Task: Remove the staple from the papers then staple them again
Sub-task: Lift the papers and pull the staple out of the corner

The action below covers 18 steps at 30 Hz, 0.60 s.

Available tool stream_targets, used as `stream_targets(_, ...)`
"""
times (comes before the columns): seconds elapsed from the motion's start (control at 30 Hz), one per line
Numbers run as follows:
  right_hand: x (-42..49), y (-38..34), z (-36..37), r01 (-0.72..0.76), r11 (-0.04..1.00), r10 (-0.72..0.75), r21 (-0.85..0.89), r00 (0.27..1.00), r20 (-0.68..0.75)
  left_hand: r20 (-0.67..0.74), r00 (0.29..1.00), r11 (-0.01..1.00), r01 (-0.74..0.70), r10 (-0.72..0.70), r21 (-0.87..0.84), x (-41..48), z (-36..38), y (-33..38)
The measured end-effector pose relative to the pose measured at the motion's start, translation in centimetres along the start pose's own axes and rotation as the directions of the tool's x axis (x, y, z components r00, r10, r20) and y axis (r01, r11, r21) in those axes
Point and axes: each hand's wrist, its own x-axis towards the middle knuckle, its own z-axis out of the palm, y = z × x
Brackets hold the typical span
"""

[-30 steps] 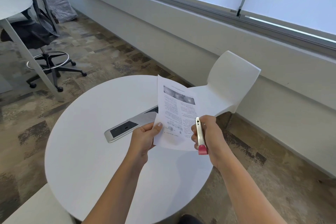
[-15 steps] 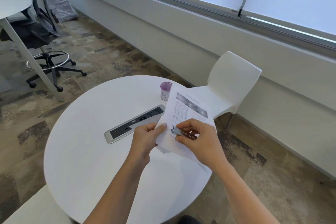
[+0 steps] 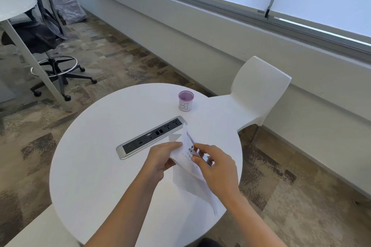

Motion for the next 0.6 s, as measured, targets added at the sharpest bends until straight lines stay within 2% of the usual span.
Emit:
stream_targets(0.13, -0.2, 0.6, 0.9, 0.001, 0.996, 0.008, -0.089, 0.996, 0.094, -0.015, 0.998, 0.995, 0.055, -0.056, -0.084, 0.6, -0.1, -0.5)
stream_targets(0.23, -0.8, 1.0, 1.8, 0.048, 0.99, -0.031, -0.131, 0.991, 0.127, -0.044, 0.997, 0.997, 0.054, -0.057, -0.061, 0.9, -0.2, -0.7)
stream_targets(0.33, -1.4, 1.4, 2.6, 0.058, 0.989, -0.037, -0.139, 0.988, 0.15, -0.015, 0.999, 0.996, 0.044, -0.043, 0.079, 1.2, -0.8, -0.3)
stream_targets(0.43, -1.1, 1.7, 2.7, -0.051, 0.999, 0.048, 0.019, 0.99, 0.136, 0.039, 0.999, 0.951, -0.033, 0.022, 0.309, 1.5, -1.4, 0.3)
stream_targets(0.5, -0.3, 1.7, 2.5, -0.098, 0.983, 0.077, 0.157, 0.987, 0.139, 0.052, 0.986, 0.83, -0.162, 0.159, 0.533, 1.9, -1.6, 0.8)
stream_targets(0.6, 1.6, 1.6, 1.9, -0.09, 0.958, 0.058, 0.272, 0.991, 0.122, 0.106, 0.928, 0.519, -0.292, 0.357, 0.803, 1.9, -1.2, 1.7)
